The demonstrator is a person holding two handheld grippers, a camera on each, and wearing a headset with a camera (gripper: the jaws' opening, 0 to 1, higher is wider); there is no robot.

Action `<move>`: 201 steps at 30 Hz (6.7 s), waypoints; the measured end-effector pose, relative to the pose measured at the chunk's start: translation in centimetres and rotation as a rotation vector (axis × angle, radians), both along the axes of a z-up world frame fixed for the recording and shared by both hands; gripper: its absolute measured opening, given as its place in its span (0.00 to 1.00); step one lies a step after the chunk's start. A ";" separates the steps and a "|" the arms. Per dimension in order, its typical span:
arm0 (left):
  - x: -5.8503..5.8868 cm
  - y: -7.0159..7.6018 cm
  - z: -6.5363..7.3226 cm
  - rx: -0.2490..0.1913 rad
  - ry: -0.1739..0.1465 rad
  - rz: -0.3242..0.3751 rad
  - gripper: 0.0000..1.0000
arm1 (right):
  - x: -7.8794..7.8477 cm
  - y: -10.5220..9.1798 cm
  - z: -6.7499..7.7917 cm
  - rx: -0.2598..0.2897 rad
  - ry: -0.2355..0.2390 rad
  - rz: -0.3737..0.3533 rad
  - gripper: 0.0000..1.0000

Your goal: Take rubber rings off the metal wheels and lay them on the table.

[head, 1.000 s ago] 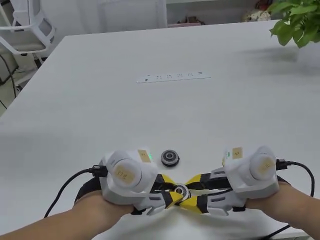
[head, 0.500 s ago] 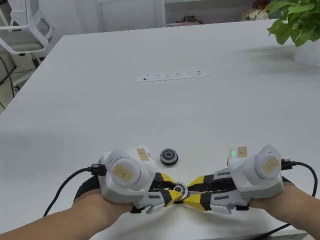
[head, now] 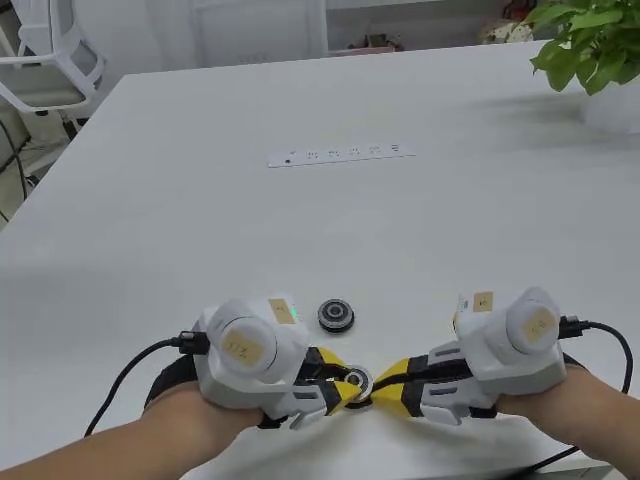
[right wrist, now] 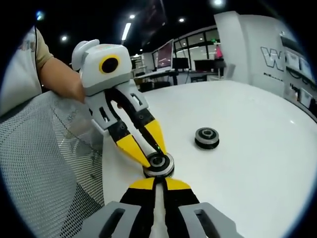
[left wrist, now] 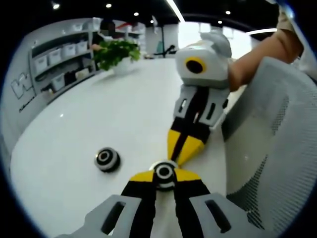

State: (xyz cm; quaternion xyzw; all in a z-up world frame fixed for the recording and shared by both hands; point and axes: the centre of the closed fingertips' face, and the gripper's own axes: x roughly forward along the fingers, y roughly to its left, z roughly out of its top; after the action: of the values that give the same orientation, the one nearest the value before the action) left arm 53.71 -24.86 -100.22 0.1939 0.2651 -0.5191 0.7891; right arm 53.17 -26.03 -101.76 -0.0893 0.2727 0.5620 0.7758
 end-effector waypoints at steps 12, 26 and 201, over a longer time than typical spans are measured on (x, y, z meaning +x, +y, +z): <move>0.0 0.0 0.0 0.006 -0.006 -0.003 0.13 | 0.2 -0.3 0.2 0.072 0.128 -0.100 0.00; 0.0 0.0 0.0 0.009 -0.007 0.000 0.13 | 0.9 -0.5 0.8 0.160 0.221 -0.187 0.00; -2.5 8.0 7.7 -0.129 0.008 0.171 0.78 | 1.4 2.2 5.6 0.303 0.280 -0.119 0.00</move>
State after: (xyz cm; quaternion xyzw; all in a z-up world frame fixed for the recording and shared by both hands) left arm 51.24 -16.90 -92.49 0.1172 0.2497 -0.4668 0.8403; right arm 54.56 -23.86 -96.14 0.1235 0.2948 0.5568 0.7667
